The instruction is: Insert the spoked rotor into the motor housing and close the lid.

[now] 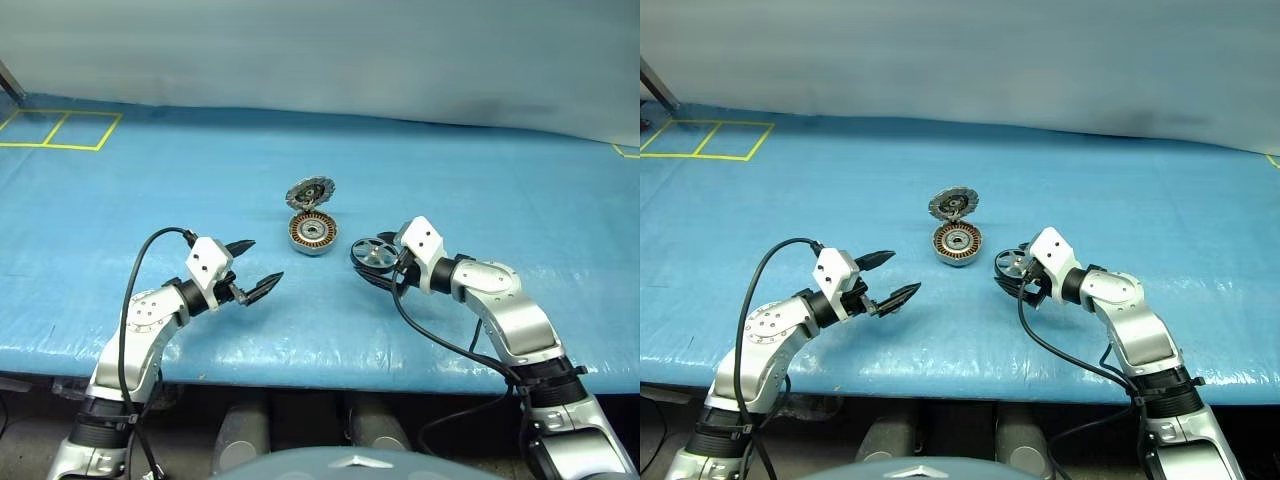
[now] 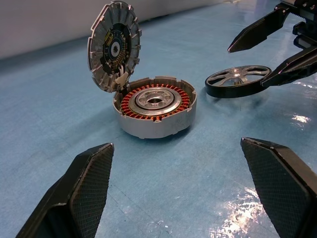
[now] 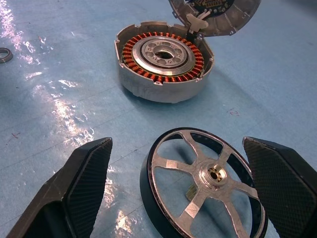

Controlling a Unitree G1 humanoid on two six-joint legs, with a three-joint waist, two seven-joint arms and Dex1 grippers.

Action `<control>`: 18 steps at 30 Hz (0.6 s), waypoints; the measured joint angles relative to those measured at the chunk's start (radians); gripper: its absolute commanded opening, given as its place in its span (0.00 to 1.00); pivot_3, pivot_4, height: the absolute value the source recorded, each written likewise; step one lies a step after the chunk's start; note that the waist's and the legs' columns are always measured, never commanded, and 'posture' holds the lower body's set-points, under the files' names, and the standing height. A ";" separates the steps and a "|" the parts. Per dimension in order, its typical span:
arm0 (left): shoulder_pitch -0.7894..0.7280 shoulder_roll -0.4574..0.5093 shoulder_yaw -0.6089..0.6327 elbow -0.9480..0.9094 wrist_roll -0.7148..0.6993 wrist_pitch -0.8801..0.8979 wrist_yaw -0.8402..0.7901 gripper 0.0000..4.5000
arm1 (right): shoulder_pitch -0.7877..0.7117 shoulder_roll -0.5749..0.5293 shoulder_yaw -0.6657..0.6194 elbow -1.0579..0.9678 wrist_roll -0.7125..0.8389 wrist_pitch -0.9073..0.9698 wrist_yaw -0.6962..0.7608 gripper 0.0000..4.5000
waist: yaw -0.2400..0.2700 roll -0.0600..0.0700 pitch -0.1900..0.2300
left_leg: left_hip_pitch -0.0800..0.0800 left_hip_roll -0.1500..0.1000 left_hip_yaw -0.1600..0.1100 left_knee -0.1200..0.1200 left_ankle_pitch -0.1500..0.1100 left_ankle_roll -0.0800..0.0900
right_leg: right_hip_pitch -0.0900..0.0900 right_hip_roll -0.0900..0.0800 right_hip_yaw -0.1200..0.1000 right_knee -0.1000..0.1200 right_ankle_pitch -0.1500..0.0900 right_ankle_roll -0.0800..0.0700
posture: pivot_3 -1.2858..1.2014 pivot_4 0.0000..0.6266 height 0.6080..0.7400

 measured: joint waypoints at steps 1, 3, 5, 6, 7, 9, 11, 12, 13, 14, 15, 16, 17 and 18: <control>-0.001 0.000 0.000 0.000 0.001 0.000 0.000 1.00 | 0.000 0.000 0.000 0.000 0.000 0.000 0.000 1.00 | 0.000 0.000 0.000 | 0.000 0.000 0.000 0.000 0.000 0.000 | 0.000 0.000 0.000 0.000 0.000 0.000 | 0.52 0.24 1.00; -0.002 -0.001 -0.001 0.000 0.002 -0.001 0.000 1.00 | 0.000 0.000 0.000 0.000 -0.001 0.000 0.000 1.00 | 0.000 0.000 0.000 | 0.000 0.000 0.000 0.000 0.000 0.000 | 0.000 0.000 0.000 0.000 0.000 0.000 | 0.52 0.24 1.00; -0.002 -0.001 -0.005 0.000 0.003 -0.001 0.000 1.00 | 0.000 0.000 0.000 0.000 -0.001 0.000 0.000 1.00 | 0.000 0.000 0.000 | 0.000 0.000 0.000 0.000 0.000 0.000 | 0.000 0.000 0.000 0.000 0.000 0.000 | 0.52 0.24 1.00; -0.002 -0.001 -0.007 0.000 0.003 -0.001 0.000 1.00 | 0.000 0.000 0.000 0.000 -0.001 0.000 0.000 1.00 | 0.000 0.000 0.000 | 0.000 0.000 0.000 0.000 0.000 0.000 | 0.000 0.000 0.000 0.000 0.000 0.000 | 0.52 0.24 1.00; -0.002 -0.002 -0.009 0.000 0.003 -0.001 0.000 1.00 | 0.000 0.000 0.000 0.000 -0.001 0.000 0.000 1.00 | 0.000 0.000 0.000 | 0.000 0.000 0.000 0.000 0.000 0.000 | 0.000 0.000 0.000 0.000 0.000 0.000 | 0.52 0.24 1.00; -0.002 -0.002 -0.010 0.000 0.004 -0.002 0.001 1.00 | 0.000 0.000 0.000 0.000 -0.001 0.000 0.000 1.00 | 0.000 0.000 0.000 | 0.000 0.000 0.000 0.000 0.000 0.000 | 0.000 0.000 0.000 0.000 0.000 0.000 | 0.52 0.24 1.00; -0.002 -0.002 -0.010 0.000 0.005 -0.002 0.001 1.00 | 0.000 0.000 0.000 0.000 -0.001 0.000 0.001 1.00 | 0.000 0.000 0.000 | 0.000 0.000 0.000 0.000 0.000 0.000 | 0.000 0.000 0.000 0.000 0.000 0.000 | 0.52 0.24 1.00; -0.002 -0.002 -0.010 0.000 0.005 -0.002 0.002 1.00 | 0.000 0.000 0.000 0.000 -0.001 0.000 0.001 1.00 | 0.000 0.000 0.000 | 0.000 0.000 0.000 0.000 0.000 0.000 | 0.000 0.000 0.000 0.000 0.000 0.000 | 0.52 0.24 1.00; -0.001 -0.002 -0.010 0.000 0.005 -0.002 0.002 1.00 | 0.000 0.000 0.000 0.000 -0.001 0.000 0.001 1.00 | 0.000 0.000 0.000 | 0.000 0.000 0.000 0.000 0.000 0.000 | 0.000 0.000 0.000 0.000 0.000 0.000 | 0.52 0.24 1.00; -0.001 -0.002 -0.010 0.000 0.005 -0.003 0.002 1.00 | 0.000 0.000 0.000 0.000 -0.002 0.000 0.001 1.00 | 0.000 0.000 0.000 | 0.000 0.000 0.000 0.000 0.000 0.000 | 0.000 0.000 0.000 0.000 0.000 0.000 | 0.52 0.24 1.00; 0.000 -0.002 -0.010 0.000 0.005 -0.003 0.002 1.00 | -0.001 0.000 0.000 0.000 -0.002 -0.001 0.001 1.00 | 0.000 0.000 0.000 | 0.000 0.000 0.000 0.000 0.000 0.000 | 0.000 0.000 0.000 0.000 0.000 0.000 | 0.52 0.24 1.00; 0.000 -0.002 -0.010 0.000 0.005 -0.003 0.003 1.00 | -0.002 0.000 0.000 0.000 -0.002 -0.001 0.001 1.00 | 0.000 0.000 0.000 | 0.000 0.000 0.000 0.000 0.000 0.000 | 0.000 0.000 0.000 0.000 0.000 0.000 | 0.52 0.24 1.00; 0.000 -0.002 -0.010 0.000 0.005 -0.003 0.003 1.00 | -0.004 0.000 0.000 0.000 -0.002 -0.001 0.001 1.00 | 0.000 0.000 0.000 | 0.000 0.000 0.000 0.000 0.000 0.000 | 0.000 0.000 0.000 0.000 0.000 0.000 | 0.52 0.24 1.00; 0.000 -0.002 -0.010 0.000 0.005 -0.004 0.003 1.00 | -0.005 0.000 0.000 0.000 -0.002 -0.001 0.001 1.00 | 0.000 0.000 0.000 | 0.000 0.000 0.000 0.000 0.000 0.000 | 0.000 0.000 0.000 0.000 0.000 0.000 | 0.52 0.24 1.00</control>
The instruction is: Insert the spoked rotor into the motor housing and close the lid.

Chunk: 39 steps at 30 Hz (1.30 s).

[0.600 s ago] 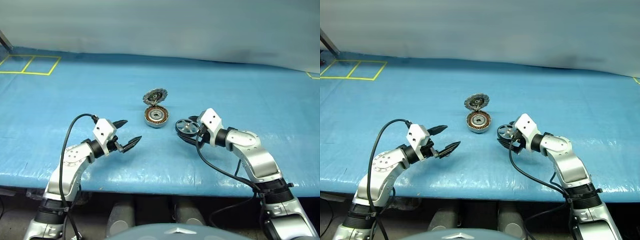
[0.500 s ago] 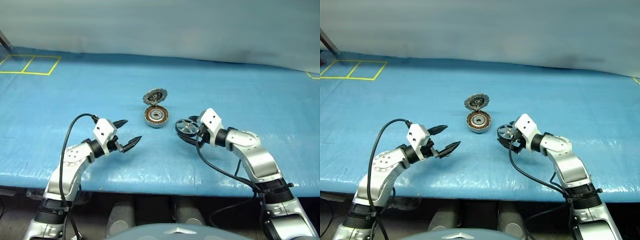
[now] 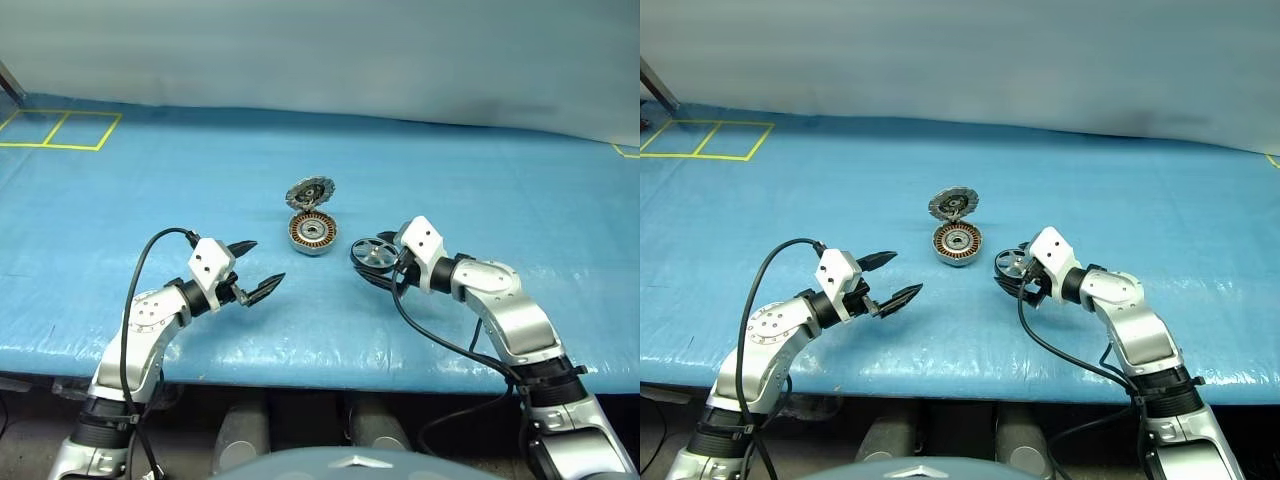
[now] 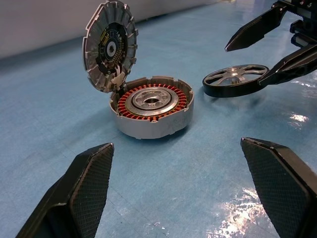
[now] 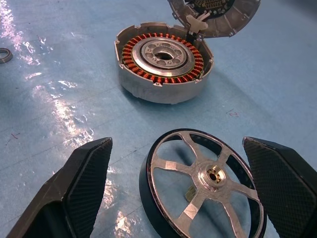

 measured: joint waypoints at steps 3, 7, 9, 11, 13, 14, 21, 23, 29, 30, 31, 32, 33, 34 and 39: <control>0.000 0.000 0.000 0.000 0.000 0.000 0.000 1.00 | -0.002 0.000 0.000 0.000 -0.001 -0.001 0.000 1.00 | 0.000 0.000 0.000 | 0.000 0.000 0.000 0.000 0.000 0.000 | 0.000 0.000 0.000 0.000 0.000 0.000 | 0.52 0.24 1.00; 0.001 0.000 0.000 0.000 0.000 0.000 0.000 1.00 | -0.002 0.000 0.001 0.000 -0.003 -0.001 0.000 1.00 | 0.000 0.000 0.000 | 0.000 0.000 0.000 0.000 0.000 0.000 | 0.000 0.000 0.000 0.000 0.000 0.000 | 0.52 0.24 1.00; 0.001 0.000 0.000 0.000 0.000 0.000 0.000 1.00 | -0.002 0.000 0.002 0.000 -0.004 -0.001 0.001 1.00 | 0.000 0.000 0.000 | 0.000 0.000 0.000 0.000 0.000 0.000 | 0.000 0.000 0.000 0.000 0.000 0.000 | 0.52 0.24 1.00; 0.002 0.000 0.001 0.000 0.000 0.000 0.000 1.00 | -0.002 0.000 0.003 0.000 -0.004 -0.001 0.001 1.00 | 0.000 0.000 0.000 | 0.000 0.000 0.000 0.000 0.000 0.000 | 0.000 0.000 0.000 0.000 0.000 0.000 | 0.52 0.24 1.00; 0.003 0.000 0.001 0.000 0.000 0.000 0.000 1.00 | -0.002 0.000 0.007 0.000 -0.004 -0.001 0.000 1.00 | 0.000 0.000 0.000 | 0.000 0.000 0.000 0.000 0.000 0.000 | 0.000 0.000 0.000 0.000 0.000 0.000 | 0.52 0.24 1.00; 0.004 0.000 0.001 0.000 0.000 0.000 0.000 1.00 | -0.002 0.000 0.009 0.000 -0.005 -0.002 0.000 1.00 | 0.000 0.000 0.000 | 0.000 0.000 0.000 0.000 0.000 0.000 | 0.000 0.000 0.000 0.000 0.000 0.000 | 0.52 0.24 1.00; 0.015 0.000 0.004 0.000 0.001 -0.001 0.016 1.00 | -0.133 -0.069 0.117 0.028 -0.132 -0.054 0.048 1.00 | -0.003 0.001 0.000 | 0.001 0.000 0.001 0.000 0.000 0.000 | -0.001 0.000 0.001 0.000 0.000 0.000 | 0.52 0.24 1.00; 0.022 0.000 0.005 0.000 0.001 -0.002 0.021 1.00 | -0.204 -0.081 0.160 0.044 -0.165 -0.079 0.088 1.00 | -0.004 0.001 0.000 | 0.001 0.000 0.001 0.000 0.000 0.000 | -0.001 0.000 0.000 0.000 0.000 0.000 | 0.52 0.24 1.00; 0.050 0.002 0.014 -0.003 0.004 -0.005 0.039 1.00 | -0.445 -0.033 0.312 0.200 -0.249 -0.180 0.231 1.00 | -0.003 0.001 0.000 | 0.001 0.001 0.001 -0.001 0.000 0.000 | -0.001 0.000 0.000 0.000 0.000 -0.001 | 0.52 0.24 1.00; 0.054 0.003 0.015 -0.004 0.004 -0.005 0.043 1.00 | -0.478 -0.021 0.338 0.245 -0.270 -0.202 0.248 1.00 | -0.003 0.000 0.000 | 0.001 0.001 0.001 -0.001 0.000 0.000 | -0.001 0.000 0.000 0.000 0.000 -0.001 | 0.52 0.24 1.00; 0.063 0.003 0.017 -0.009 0.004 -0.005 0.046 1.00 | -0.510 -0.006 0.364 0.297 -0.291 -0.228 0.264 1.00 | -0.003 0.001 0.000 | 0.001 0.001 0.001 -0.001 0.000 0.000 | -0.001 0.000 0.000 0.000 0.000 -0.001 | 0.52 0.24 1.00; 0.071 0.003 0.020 -0.012 0.004 -0.005 0.049 1.00 | -0.532 0.008 0.383 0.335 -0.308 -0.249 0.275 1.00 | -0.001 0.001 0.000 | 0.001 0.000 0.001 -0.001 0.000 0.000 | -0.001 0.000 0.000 0.000 0.000 -0.001 | 0.52 0.24 1.00; 0.080 0.003 0.024 -0.015 0.004 -0.005 0.056 1.00 | -0.552 0.023 0.398 0.378 -0.322 -0.269 0.286 1.00 | 0.000 0.001 0.000 | 0.000 0.000 0.001 -0.001 0.000 0.000 | -0.001 0.000 0.000 0.000 0.000 -0.001 | 0.52 0.24 1.00; 0.092 0.003 0.031 -0.019 0.004 -0.005 0.065 1.00 | -0.580 0.045 0.419 0.437 -0.340 -0.296 0.298 1.00 | -0.001 0.001 0.000 | 0.000 0.001 0.001 -0.001 0.000 0.000 | -0.001 0.000 0.000 0.000 0.000 -0.001 | 0.52 0.24 1.00; 0.129 0.002 0.035 -0.057 0.004 -0.005 0.088 1.00 | -0.659 0.110 0.459 0.631 -0.397 -0.396 0.325 1.00 | -0.002 0.001 0.001 | 0.000 0.000 0.001 -0.001 0.000 0.000 | -0.001 0.000 0.000 0.000 0.001 -0.002 | 0.52 0.24 1.00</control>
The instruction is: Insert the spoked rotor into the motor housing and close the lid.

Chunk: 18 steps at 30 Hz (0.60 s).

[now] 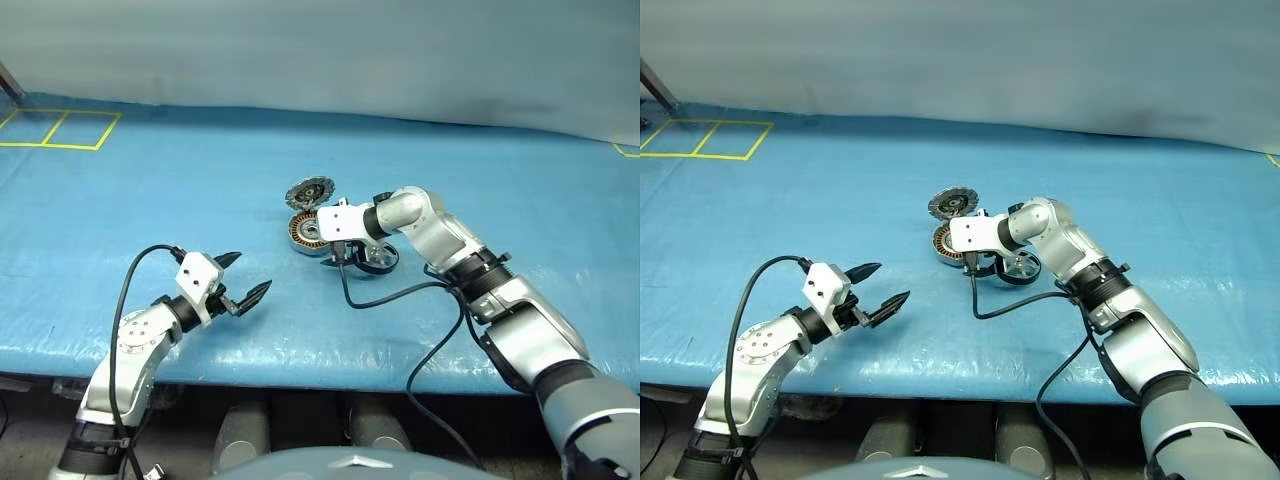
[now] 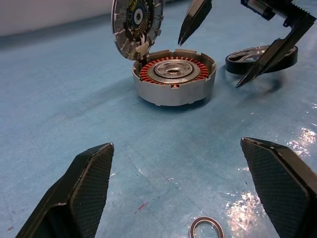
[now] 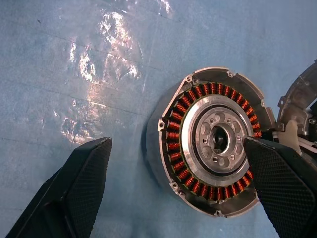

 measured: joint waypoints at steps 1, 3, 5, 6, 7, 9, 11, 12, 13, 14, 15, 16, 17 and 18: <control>0.008 0.000 0.000 -0.005 0.000 0.000 0.004 1.00 | -0.010 0.011 0.002 0.038 -0.011 -0.021 0.001 1.00 | 0.000 0.000 0.000 | 0.000 0.000 0.000 0.000 0.000 0.000 | 0.000 0.000 0.000 0.000 0.000 0.000 | 0.52 0.24 1.00; 0.021 -0.001 0.000 -0.010 0.000 0.000 0.014 1.00 | -0.027 0.028 0.002 0.103 -0.029 -0.054 0.000 1.00 | 0.000 0.000 0.000 | 0.000 0.000 0.000 0.000 0.000 0.000 | 0.000 0.000 0.000 0.000 0.000 0.000 | 0.52 0.24 1.00; 0.026 -0.001 0.000 -0.012 0.000 0.000 0.021 1.00 | -0.044 0.044 0.002 0.157 -0.043 -0.080 0.001 1.00 | -0.001 0.001 0.000 | 0.000 0.000 0.000 0.000 0.000 0.000 | 0.000 0.000 0.000 0.000 0.000 0.000 | 0.52 0.24 1.00; 0.029 -0.001 0.000 -0.016 0.000 0.000 0.022 1.00 | -0.051 0.050 0.002 0.179 -0.048 -0.090 0.001 1.00 | -0.002 0.001 0.000 | 0.000 0.000 0.000 0.000 0.000 0.000 | 0.000 0.000 0.000 0.000 0.000 0.000 | 0.52 0.24 1.00; 0.030 -0.001 0.000 -0.020 0.000 0.000 0.024 1.00 | -0.058 0.054 0.001 0.196 -0.056 -0.105 0.001 1.00 | -0.002 0.001 0.000 | 0.000 0.000 0.000 0.000 0.000 0.000 | 0.000 0.000 0.000 0.000 0.000 -0.001 | 0.52 0.24 1.00; 0.031 -0.001 0.000 -0.027 0.000 0.000 0.028 1.00 | -0.069 0.065 0.001 0.224 -0.065 -0.123 0.002 1.00 | -0.002 0.001 0.000 | 0.000 0.000 0.000 0.000 0.000 0.000 | 0.000 0.000 0.000 0.000 0.000 -0.001 | 0.52 0.24 1.00; 0.031 -0.001 0.000 -0.029 -0.001 0.000 0.032 1.00 | -0.078 0.076 0.001 0.244 -0.076 -0.135 0.005 1.00 | -0.002 0.001 0.000 | 0.000 0.000 0.000 0.000 0.000 0.000 | 0.000 0.000 0.000 0.000 0.001 -0.001 | 0.52 0.24 1.00; 0.031 -0.001 0.000 -0.029 -0.001 0.000 0.035 1.00 | -0.080 0.079 0.001 0.255 -0.080 -0.146 0.008 1.00 | -0.001 0.001 0.000 | 0.000 0.000 0.000 0.000 0.000 0.000 | 0.000 0.000 0.000 0.000 0.001 -0.001 | 0.52 0.24 1.00; 0.031 -0.001 0.000 -0.029 -0.001 0.000 0.037 1.00 | -0.081 0.082 0.000 0.263 -0.081 -0.151 0.010 1.00 | -0.001 0.001 0.000 | 0.000 0.000 0.000 0.000 0.000 0.000 | 0.000 0.000 0.000 0.000 0.001 -0.001 | 0.52 0.24 1.00; 0.031 -0.001 0.000 -0.029 -0.001 0.000 0.039 1.00 | -0.084 0.085 0.000 0.268 -0.084 -0.153 0.014 0.96 | -0.002 0.001 0.000 | 0.000 0.000 0.000 0.000 0.000 0.000 | 0.000 0.000 0.000 0.000 0.001 -0.001 | 0.52 0.24 1.00; 0.031 -0.001 0.000 -0.029 -0.001 0.000 0.040 1.00 | -0.085 0.088 0.000 0.273 -0.087 -0.159 0.017 0.91 | -0.002 0.001 0.000 | 0.001 0.000 0.000 0.000 0.000 0.000 | 0.000 0.000 0.000 0.000 0.001 -0.001 | 0.52 0.24 1.00; 0.031 0.000 0.000 -0.029 -0.001 0.000 0.041 1.00 | -0.086 0.089 0.000 0.276 -0.091 -0.165 0.018 0.87 | -0.001 0.001 0.000 | 0.001 0.000 0.000 0.000 0.000 0.000 | 0.000 0.000 0.000 0.001 0.000 -0.001 | 0.52 0.24 1.00; 0.031 0.000 0.000 -0.029 -0.001 0.001 0.042 1.00 | -0.087 0.091 -0.001 0.277 -0.096 -0.168 0.018 0.79 | -0.001 0.001 0.000 | 0.001 0.000 0.000 0.000 0.000 0.000 | 0.000 0.000 0.000 0.001 0.000 -0.001 | 0.52 0.24 1.00; 0.031 0.000 0.000 -0.029 -0.001 0.001 0.042 1.00 | -0.088 0.093 -0.002 0.277 -0.098 -0.171 0.017 0.72 | -0.001 0.001 0.000 | 0.001 0.000 0.000 0.000 0.000 0.000 | 0.001 0.000 0.000 0.001 0.000 -0.001 | 0.52 0.24 1.00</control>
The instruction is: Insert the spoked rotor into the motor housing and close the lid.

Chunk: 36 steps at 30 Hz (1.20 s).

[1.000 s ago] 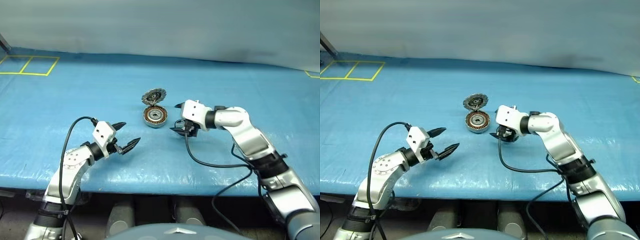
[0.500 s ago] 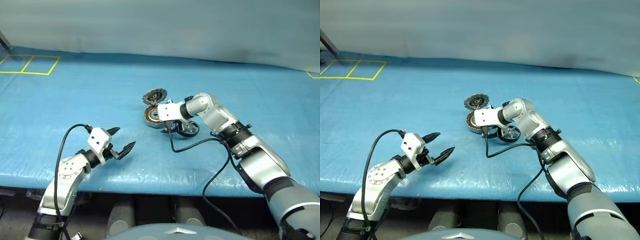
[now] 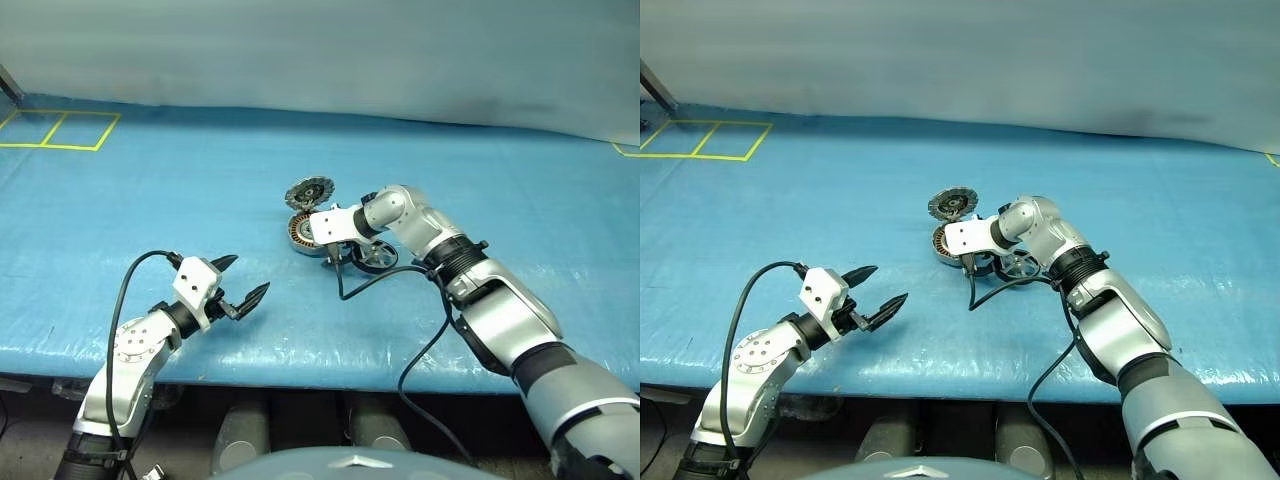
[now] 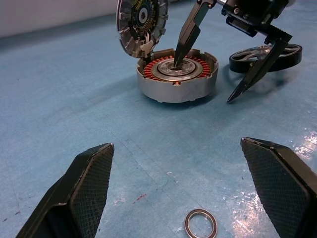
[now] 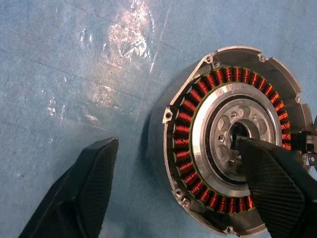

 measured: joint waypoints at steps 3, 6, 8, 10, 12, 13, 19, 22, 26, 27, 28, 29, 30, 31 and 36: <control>0.000 0.001 0.000 0.000 0.000 0.000 0.000 1.00 | -0.007 0.009 -0.004 0.003 -0.005 -0.002 0.001 0.50 | 0.000 0.000 0.000 | 0.001 0.000 0.000 0.000 0.000 0.000 | 0.000 0.000 0.000 0.000 0.000 0.000 | 0.52 0.24 1.00; 0.000 0.002 0.000 0.000 0.000 0.000 0.001 1.00 | -0.008 0.011 -0.006 0.009 -0.009 -0.004 0.003 0.46 | 0.000 0.000 0.000 | 0.001 0.000 0.000 0.000 0.000 0.000 | 0.001 0.000 0.000 0.000 0.000 0.000 | 0.52 0.24 1.00; 0.000 0.002 0.000 0.000 0.000 0.000 0.001 1.00 | -0.006 0.012 -0.008 0.007 -0.010 -0.005 0.001 0.46 | 0.000 0.000 0.000 | 0.001 0.000 0.000 0.000 0.000 0.000 | 0.001 0.000 0.000 0.000 0.000 0.000 | 0.52 0.24 1.00; -0.001 0.003 0.000 0.000 0.000 0.000 0.001 1.00 | 0.003 0.009 -0.014 -0.010 -0.010 0.003 0.003 0.46 | 0.001 0.000 0.000 | 0.001 0.000 0.000 0.000 0.000 0.000 | 0.001 0.000 0.000 0.000 0.000 0.000 | 0.52 0.24 1.00; -0.001 0.006 0.001 0.000 0.000 0.001 0.001 1.00 | 0.030 0.000 -0.030 -0.052 -0.004 0.021 0.004 0.46 | 0.002 0.000 0.000 | 0.001 0.000 0.000 -0.001 0.000 0.000 | 0.001 0.000 0.000 0.000 -0.001 -0.001 | 0.52 0.24 1.00; -0.001 0.006 0.001 0.000 0.000 0.002 0.001 1.00 | 0.049 -0.003 -0.043 -0.081 0.001 0.042 0.005 0.46 | 0.002 0.000 0.000 | 0.001 0.000 0.000 -0.001 0.000 0.000 | 0.001 0.000 0.000 0.000 -0.001 -0.001 | 0.52 0.24 1.00; 0.000 0.008 0.006 -0.001 0.001 0.004 0.001 1.00 | 0.239 -0.045 -0.113 -0.416 0.066 0.278 0.040 0.46 | 0.003 0.000 0.000 | 0.002 0.000 0.000 -0.004 0.000 0.000 | 0.001 0.000 -0.001 0.000 -0.002 -0.003 | 0.52 0.24 1.00; 0.000 0.008 0.006 0.000 0.001 0.004 0.000 1.00 | 0.322 -0.063 -0.135 -0.569 0.083 0.399 0.039 0.46 | 0.003 0.000 0.000 | 0.003 0.000 0.000 -0.004 0.000 0.000 | 0.002 0.000 -0.001 0.000 -0.003 -0.001 | 0.52 0.24 1.00; -0.005 0.008 0.003 0.001 0.001 0.005 -0.001 1.00 | 0.411 -0.099 -0.141 -0.725 0.088 0.503 0.024 0.46 | 0.005 0.000 0.000 | 0.004 0.000 0.000 -0.002 0.000 0.000 | 0.003 -0.001 -0.001 0.000 -0.003 0.000 | 0.52 0.24 1.00; -0.008 0.008 0.000 0.002 0.001 0.004 -0.001 1.00 | 0.433 -0.107 -0.143 -0.763 0.088 0.529 0.018 0.46 | 0.005 0.000 0.000 | 0.004 0.000 0.000 -0.002 0.000 0.000 | 0.003 -0.001 -0.001 0.000 -0.003 0.000 | 0.52 0.24 1.00; -0.010 0.008 -0.001 0.002 0.001 0.004 -0.002 1.00 | 0.449 -0.112 -0.144 -0.788 0.089 0.547 0.014 0.46 | 0.005 -0.001 0.000 | 0.004 0.000 0.000 -0.002 0.000 0.000 | 0.003 -0.001 -0.001 0.000 -0.003 0.000 | 0.52 0.24 1.00; -0.013 0.008 -0.003 0.003 0.002 0.004 -0.002 1.00 | 0.471 -0.117 -0.144 -0.826 0.088 0.574 0.002 0.46 | 0.005 -0.001 0.000 | 0.005 0.000 0.000 -0.001 0.000 0.000 | 0.003 -0.001 -0.001 0.000 -0.003 0.000 | 0.52 0.24 1.00; -0.014 0.008 -0.003 0.004 0.002 0.004 -0.003 1.00 | 0.486 -0.118 -0.145 -0.847 0.087 0.588 -0.006 0.46 | 0.005 -0.001 -0.001 | 0.005 0.000 0.000 -0.001 0.000 0.000 | 0.003 -0.001 -0.001 0.000 -0.003 0.000 | 0.52 0.24 1.00; -0.017 0.008 -0.003 0.005 0.002 0.004 -0.004 1.00 | 0.508 -0.120 -0.145 -0.882 0.087 0.612 -0.020 0.46 | 0.005 -0.001 -0.001 | 0.005 0.000 0.000 -0.002 0.000 0.000 | 0.003 -0.001 -0.001 0.000 -0.003 0.000 | 0.52 0.24 1.00; -0.025 0.009 -0.003 0.008 0.008 0.005 -0.012 1.00 | 0.561 -0.112 -0.142 -0.965 0.088 0.684 -0.062 0.46 | 0.003 -0.002 -0.001 | 0.005 0.000 0.000 -0.002 0.000 0.000 | 0.003 -0.001 -0.001 0.000 -0.003 0.000 | 0.52 0.24 1.00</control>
